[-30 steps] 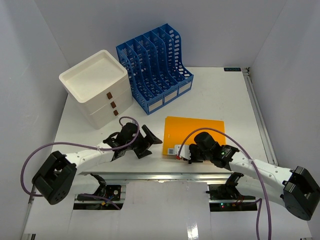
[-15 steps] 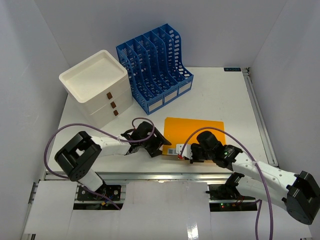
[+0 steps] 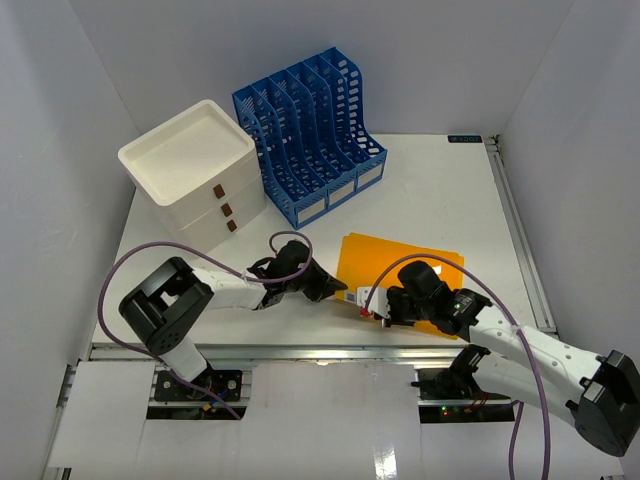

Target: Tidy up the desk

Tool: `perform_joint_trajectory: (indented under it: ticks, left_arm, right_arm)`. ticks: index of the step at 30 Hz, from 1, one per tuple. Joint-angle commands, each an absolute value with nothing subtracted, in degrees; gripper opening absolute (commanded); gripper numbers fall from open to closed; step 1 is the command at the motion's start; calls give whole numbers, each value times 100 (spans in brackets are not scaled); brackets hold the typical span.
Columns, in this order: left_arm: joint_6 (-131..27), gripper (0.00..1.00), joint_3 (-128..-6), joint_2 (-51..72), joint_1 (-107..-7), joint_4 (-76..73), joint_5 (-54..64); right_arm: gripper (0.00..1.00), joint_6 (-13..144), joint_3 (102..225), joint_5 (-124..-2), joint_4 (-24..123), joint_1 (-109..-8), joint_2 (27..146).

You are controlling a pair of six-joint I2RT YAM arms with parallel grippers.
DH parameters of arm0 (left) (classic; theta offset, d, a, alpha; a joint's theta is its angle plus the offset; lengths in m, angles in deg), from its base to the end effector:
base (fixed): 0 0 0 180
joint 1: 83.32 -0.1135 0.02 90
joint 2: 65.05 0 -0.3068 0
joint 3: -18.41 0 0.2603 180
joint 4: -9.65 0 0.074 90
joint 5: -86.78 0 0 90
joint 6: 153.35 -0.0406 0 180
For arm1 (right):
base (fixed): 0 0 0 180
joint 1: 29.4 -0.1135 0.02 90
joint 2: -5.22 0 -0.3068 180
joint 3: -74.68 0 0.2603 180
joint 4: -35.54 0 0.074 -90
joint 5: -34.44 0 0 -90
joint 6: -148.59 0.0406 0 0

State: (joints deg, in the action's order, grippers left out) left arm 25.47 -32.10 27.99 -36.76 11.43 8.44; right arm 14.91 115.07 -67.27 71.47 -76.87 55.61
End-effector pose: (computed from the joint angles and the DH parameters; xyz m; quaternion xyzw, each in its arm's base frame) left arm 0.2101 -0.2338 0.1697 -0.2865 0.8588 -0.4185 0.0719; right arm 0.1020 0.1234 0.2229 -0.6853 0.6181 0.1068 0.3699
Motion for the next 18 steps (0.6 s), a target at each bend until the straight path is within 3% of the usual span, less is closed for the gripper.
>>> perform_joint_trajectory:
  ticks: [1, 2, 4, 13, 18]
  left_arm:
    - [2849, 0, -3304, 2395, -3550, 1611, 1009]
    - [2843, 0, -3380, 2273, -3538, 1529, 950]
    - [2805, 0, -3517, 2102, -3526, 1333, 799]
    - [2726, 0, -4643, 2254, -3525, 483, 550]
    - [2710, 0, -5206, 2372, -3525, 20, 315]
  right_arm:
    - [40, 1460, 11868, -7157, 6964, -7746, 5300]
    - [65, 1513, 11967, -7063, 6999, -7728, 5172]
    - [93, 1513, 12114, -6982, 7070, -7700, 5013]
    - [90, 2208, 13178, -6147, 7406, -7634, 5395]
    - [90, 2523, 13464, -4613, 7357, -7642, 5565]
